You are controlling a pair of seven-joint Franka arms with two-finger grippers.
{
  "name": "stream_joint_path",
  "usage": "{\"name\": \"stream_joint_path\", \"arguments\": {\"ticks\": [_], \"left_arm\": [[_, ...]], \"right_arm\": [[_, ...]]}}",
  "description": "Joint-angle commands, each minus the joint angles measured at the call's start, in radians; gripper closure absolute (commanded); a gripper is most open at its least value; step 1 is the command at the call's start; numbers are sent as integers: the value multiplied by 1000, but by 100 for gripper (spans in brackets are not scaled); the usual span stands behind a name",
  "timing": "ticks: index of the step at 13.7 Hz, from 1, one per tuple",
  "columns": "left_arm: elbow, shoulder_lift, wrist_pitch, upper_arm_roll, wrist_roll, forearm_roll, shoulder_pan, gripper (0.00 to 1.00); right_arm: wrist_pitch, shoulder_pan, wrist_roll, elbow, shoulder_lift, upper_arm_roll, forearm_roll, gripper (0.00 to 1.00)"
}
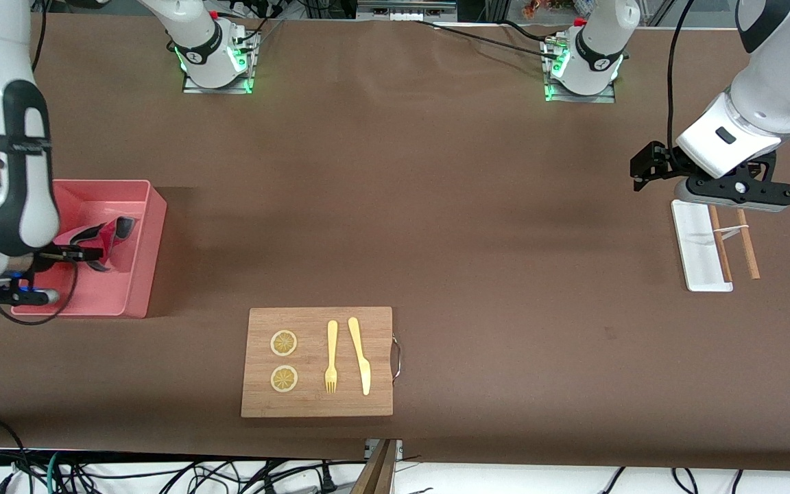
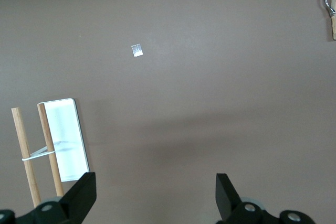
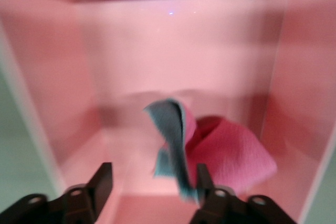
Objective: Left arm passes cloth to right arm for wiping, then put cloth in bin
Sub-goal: 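Open the right gripper to drop the cloth into the bin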
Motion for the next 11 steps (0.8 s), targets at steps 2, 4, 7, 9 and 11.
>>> {"name": "stream_joint_path", "arguments": {"ticks": [2, 4, 7, 9, 11], "left_arm": [[28, 7, -25, -4, -6, 12, -2, 0], [28, 7, -25, -4, -6, 9, -2, 0], [28, 7, -25, -4, -6, 9, -2, 0], [28, 6, -27, -2, -4, 8, -2, 0], [28, 4, -36, -2, -4, 8, -2, 0]], "right_arm": [[-168, 0, 74, 35, -164, 9, 2, 0], [-214, -2, 80, 33, -244, 58, -10, 0], [-256, -5, 97, 33, -339, 153, -82, 0], [-257, -5, 137, 35, -381, 212, -157, 0], [-251, -8, 134, 36, -424, 232, -205, 0]]}}
